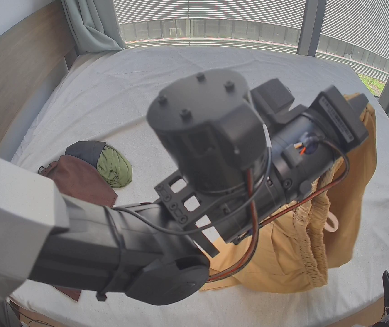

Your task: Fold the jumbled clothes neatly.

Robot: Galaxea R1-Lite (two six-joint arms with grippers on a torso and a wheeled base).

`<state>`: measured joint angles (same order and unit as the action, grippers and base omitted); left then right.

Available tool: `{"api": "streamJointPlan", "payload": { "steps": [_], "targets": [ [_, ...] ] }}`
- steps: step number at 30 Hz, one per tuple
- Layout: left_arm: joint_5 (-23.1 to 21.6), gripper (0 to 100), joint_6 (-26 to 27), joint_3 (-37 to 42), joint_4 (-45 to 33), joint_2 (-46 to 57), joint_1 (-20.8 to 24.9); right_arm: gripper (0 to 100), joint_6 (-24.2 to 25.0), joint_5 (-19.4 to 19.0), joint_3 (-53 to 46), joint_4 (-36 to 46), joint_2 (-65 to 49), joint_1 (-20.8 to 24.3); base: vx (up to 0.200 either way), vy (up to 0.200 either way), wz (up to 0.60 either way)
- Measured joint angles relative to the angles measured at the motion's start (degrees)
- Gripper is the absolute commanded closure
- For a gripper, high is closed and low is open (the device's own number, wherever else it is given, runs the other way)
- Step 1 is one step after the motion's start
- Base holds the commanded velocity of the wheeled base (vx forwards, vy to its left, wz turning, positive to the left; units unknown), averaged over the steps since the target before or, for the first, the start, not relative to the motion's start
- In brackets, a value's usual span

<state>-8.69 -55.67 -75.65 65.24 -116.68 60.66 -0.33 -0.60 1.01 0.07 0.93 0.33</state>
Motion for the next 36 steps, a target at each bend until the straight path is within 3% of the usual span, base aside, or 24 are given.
{"api": "streamJointPlan", "payload": {
  "steps": [5, 17, 25, 36],
  "targets": [
    [0.4, 100, 0.0, 1.4, 0.0, 1.7, -0.3, 0, 0.0, 0.0, 0.0, 0.0, 0.0, 0.0, 0.000, 0.000, 0.00],
    [-1.1, 100, 3.9, 19.2, 0.7, 8.2, -8.0, 0, 0.0, 0.0, 0.0, 0.0, 0.0, 0.0, 0.000, 0.000, 0.00],
    [-2.3, 100, 5.5, 27.7, 7.8, 10.6, -14.4, 0, 0.0, 0.0, 0.0, 0.0, 0.0, -0.1, 0.000, 0.000, 0.00],
    [-2.5, 100, 5.5, 36.2, 16.0, 10.9, -19.5, 0, 0.0, 0.0, 0.0, 0.0, 0.0, -0.1, 0.000, 0.000, 0.00]
  ]
}}
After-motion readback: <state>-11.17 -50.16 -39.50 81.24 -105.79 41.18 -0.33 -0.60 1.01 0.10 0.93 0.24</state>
